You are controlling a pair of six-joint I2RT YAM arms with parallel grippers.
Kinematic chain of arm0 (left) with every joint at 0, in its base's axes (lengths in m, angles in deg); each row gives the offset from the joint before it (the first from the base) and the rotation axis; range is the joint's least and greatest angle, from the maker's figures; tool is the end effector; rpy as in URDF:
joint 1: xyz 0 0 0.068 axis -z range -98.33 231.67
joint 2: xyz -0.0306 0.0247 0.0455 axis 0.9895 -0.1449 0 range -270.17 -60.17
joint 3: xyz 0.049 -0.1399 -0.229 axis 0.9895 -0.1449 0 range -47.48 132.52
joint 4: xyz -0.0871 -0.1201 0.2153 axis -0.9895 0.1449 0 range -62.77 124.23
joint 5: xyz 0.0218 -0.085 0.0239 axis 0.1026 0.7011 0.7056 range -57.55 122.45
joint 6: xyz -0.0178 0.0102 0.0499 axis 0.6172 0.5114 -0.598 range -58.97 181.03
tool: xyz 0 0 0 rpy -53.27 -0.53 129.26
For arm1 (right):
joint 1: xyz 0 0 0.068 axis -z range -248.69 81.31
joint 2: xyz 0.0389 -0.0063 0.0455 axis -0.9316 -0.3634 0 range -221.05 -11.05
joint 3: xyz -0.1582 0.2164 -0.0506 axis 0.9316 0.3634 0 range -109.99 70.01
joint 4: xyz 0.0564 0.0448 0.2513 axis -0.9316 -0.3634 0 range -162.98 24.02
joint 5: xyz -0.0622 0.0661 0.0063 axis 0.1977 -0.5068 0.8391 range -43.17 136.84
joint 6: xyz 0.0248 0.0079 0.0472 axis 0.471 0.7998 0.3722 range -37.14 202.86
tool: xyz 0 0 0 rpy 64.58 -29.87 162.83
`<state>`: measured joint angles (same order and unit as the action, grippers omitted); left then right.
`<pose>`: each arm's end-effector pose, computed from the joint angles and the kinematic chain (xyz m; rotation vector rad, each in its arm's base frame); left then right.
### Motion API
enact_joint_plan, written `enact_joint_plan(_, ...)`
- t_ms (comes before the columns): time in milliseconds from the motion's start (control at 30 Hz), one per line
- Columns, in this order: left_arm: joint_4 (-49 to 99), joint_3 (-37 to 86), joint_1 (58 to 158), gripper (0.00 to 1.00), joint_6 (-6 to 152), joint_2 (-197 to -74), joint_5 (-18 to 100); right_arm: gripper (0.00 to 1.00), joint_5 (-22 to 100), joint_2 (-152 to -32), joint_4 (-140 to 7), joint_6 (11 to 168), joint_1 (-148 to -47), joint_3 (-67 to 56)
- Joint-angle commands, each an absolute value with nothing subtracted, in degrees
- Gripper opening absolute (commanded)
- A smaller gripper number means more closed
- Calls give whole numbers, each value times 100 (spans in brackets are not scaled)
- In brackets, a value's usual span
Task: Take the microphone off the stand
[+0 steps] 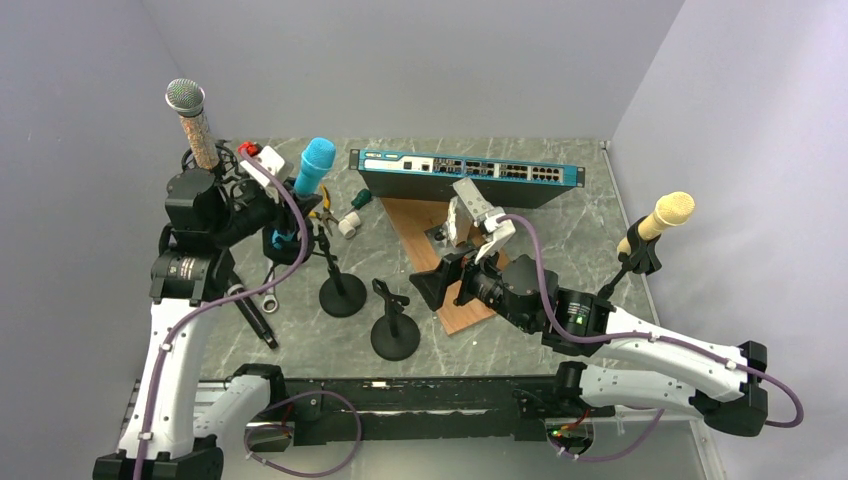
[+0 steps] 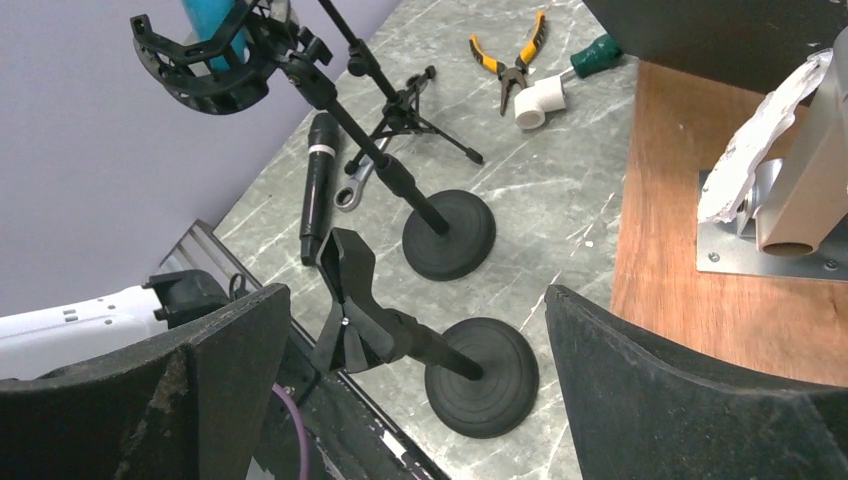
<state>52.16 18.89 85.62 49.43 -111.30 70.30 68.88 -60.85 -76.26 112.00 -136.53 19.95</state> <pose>0.1738 -0.0339 0.4241 0.6999 1.5788 -0.4743 0.0875 0.1800 0.3577 -0.3184 1.7930 0.8969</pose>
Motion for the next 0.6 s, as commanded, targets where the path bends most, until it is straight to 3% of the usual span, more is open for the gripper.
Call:
enact_joint_plan(0, 5307, 2379, 8605, 39, 4738, -11220, 7089, 100, 6985, -6064, -7595, 11217, -13636, 1965)
enact_joint_plan(333, 5406, 3302, 8685, 37, 4854, -11239, 7010, 100, 7002, -6000, -7565, 11157, -13633, 2127)
enact_joint_plan(567, 4958, 3288, 8688, 37, 5268, -10581, 6941, 100, 6981, -5916, -7415, 11026, -13636, 2271)
